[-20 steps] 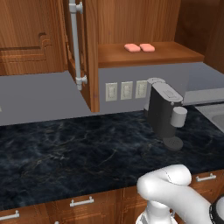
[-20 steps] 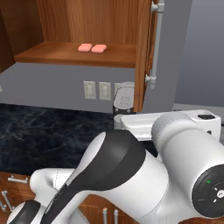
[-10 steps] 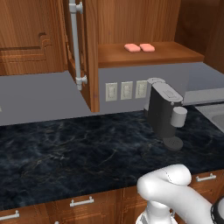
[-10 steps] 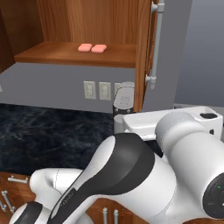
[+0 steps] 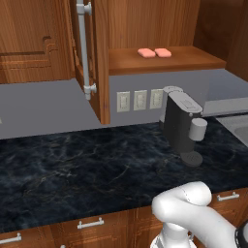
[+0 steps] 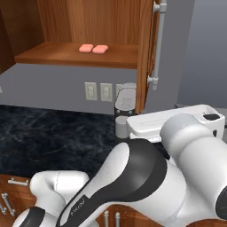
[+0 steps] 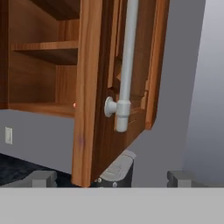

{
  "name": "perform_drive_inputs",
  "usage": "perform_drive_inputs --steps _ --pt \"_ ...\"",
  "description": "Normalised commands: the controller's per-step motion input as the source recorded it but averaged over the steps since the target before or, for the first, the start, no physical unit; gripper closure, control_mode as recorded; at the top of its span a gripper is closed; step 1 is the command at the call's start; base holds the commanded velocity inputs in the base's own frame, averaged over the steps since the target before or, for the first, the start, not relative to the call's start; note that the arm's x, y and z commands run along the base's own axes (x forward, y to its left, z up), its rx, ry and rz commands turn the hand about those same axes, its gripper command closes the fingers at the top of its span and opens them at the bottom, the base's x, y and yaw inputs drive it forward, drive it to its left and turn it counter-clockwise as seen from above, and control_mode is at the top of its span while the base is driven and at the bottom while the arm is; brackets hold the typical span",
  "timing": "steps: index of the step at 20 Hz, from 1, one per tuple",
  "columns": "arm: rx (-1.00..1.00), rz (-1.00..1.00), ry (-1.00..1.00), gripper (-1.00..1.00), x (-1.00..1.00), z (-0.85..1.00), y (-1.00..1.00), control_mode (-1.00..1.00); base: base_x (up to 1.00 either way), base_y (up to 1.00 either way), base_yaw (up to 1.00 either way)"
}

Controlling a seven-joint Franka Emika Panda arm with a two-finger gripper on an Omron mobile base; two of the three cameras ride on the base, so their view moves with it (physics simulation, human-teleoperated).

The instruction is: Pick up the bar soap and bar soap from the sink, and place them back in the cabinet, and close the cabinet doors.

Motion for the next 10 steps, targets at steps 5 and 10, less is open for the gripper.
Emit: perform_drive_inputs --steps 5,10 --pt "0.00 0.08 -0.02 -1.00 0.16 0.00 0.00 -1.00 0.00 0.00 0.00" --pt "0.00 0.08 -0.02 -1.00 0.12 0.00 0.00 -1.00 0.00 0.00 0.00"
